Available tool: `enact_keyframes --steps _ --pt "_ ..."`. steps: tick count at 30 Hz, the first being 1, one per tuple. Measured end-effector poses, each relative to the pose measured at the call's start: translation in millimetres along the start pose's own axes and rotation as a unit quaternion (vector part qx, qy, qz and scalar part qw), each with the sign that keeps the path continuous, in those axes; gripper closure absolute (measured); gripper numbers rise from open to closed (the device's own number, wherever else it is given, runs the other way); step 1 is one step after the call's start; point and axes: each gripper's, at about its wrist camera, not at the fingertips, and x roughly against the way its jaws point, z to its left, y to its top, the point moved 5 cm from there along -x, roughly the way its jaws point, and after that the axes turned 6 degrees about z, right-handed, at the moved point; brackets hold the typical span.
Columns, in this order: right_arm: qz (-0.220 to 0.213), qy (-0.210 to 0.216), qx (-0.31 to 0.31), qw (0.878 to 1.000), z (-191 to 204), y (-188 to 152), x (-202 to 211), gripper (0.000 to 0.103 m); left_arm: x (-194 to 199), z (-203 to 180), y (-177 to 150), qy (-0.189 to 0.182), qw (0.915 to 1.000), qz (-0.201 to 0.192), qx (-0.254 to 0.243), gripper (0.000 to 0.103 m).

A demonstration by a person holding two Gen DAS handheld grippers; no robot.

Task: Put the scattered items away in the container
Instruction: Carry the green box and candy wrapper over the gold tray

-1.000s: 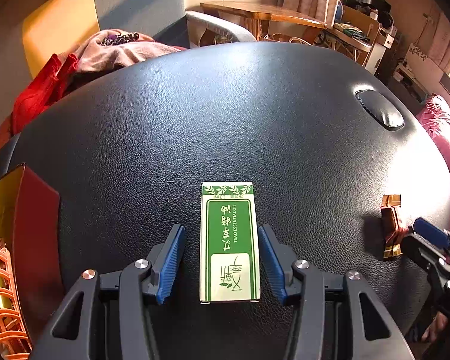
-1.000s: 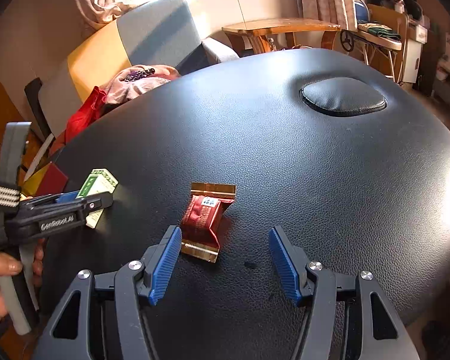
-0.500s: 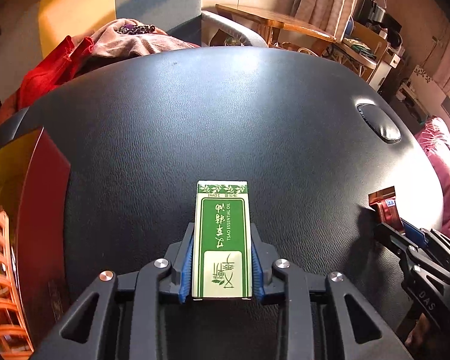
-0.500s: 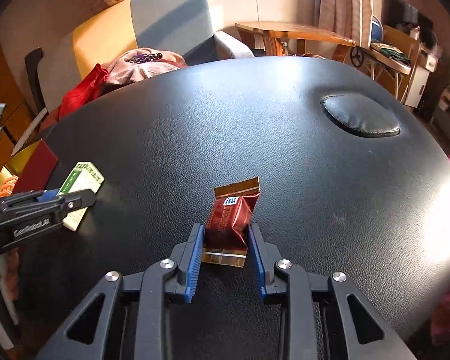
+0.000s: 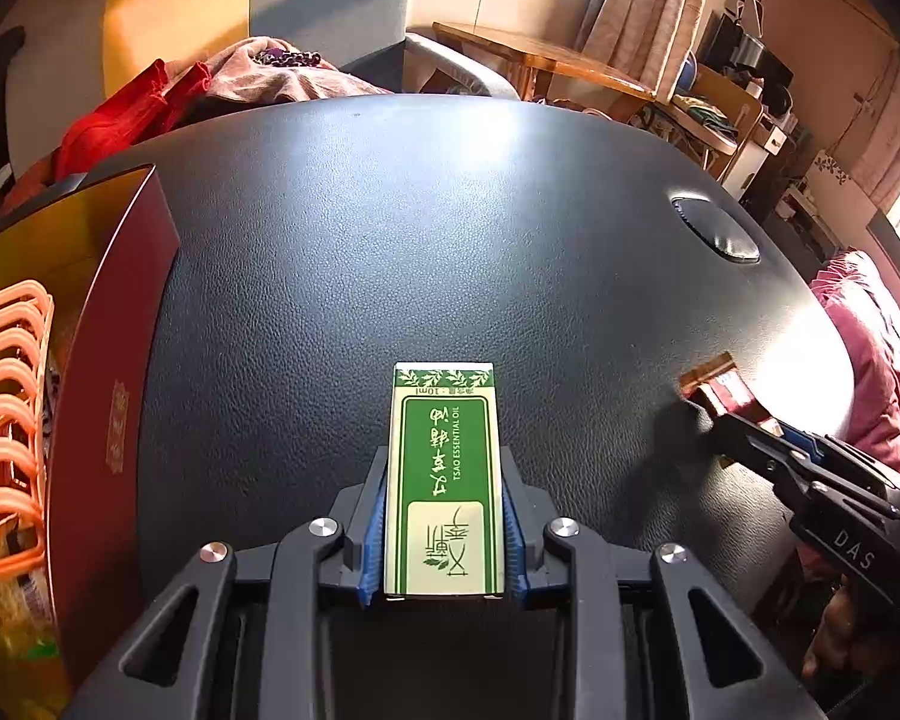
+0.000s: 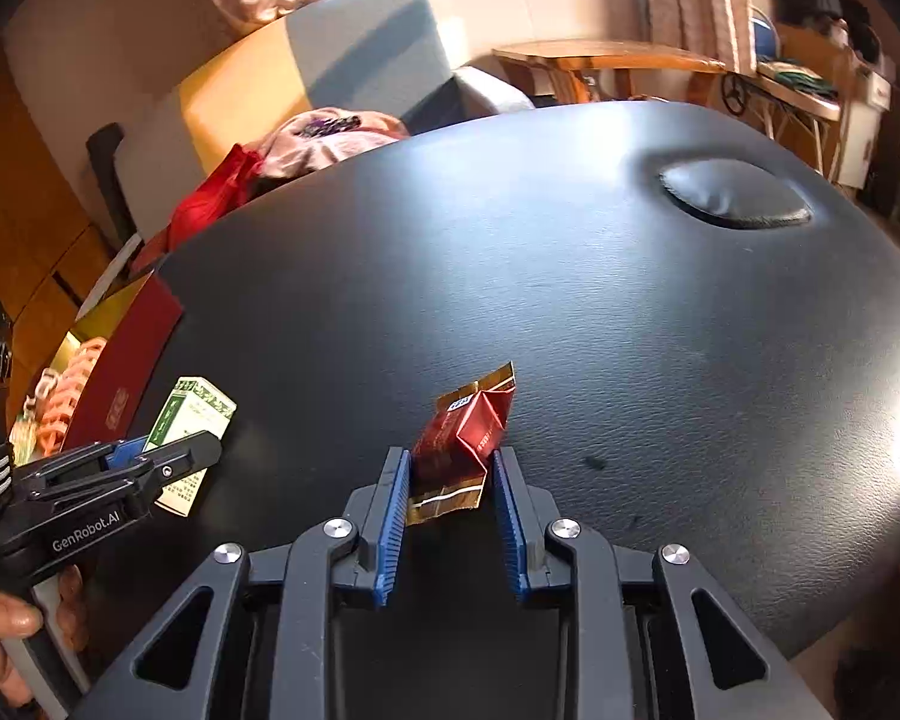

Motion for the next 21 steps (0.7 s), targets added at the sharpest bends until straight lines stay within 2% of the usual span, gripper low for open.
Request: enact_keyframes --steps 5,13,17,21 --pt "-0.01 -0.001 0.013 1.0 14 1 6 0.075 14 0 -1 0.002 0.9998 -0.019 -0.005 0.072" --pt "-0.021 0.032 0.019 0.999 33 7 21 0.075 40 4 -2 0.003 0.9986 -0.053 -0.002 0.072" --pt "-0.027 0.056 0.041 0.997 59 13 29 0.075 59 14 -1 0.005 0.9972 -0.074 0.01 0.072" --pt "-0.034 0.1 0.075 0.992 102 27 33 0.075 84 47 -1 0.025 0.9943 -0.097 0.037 0.072"
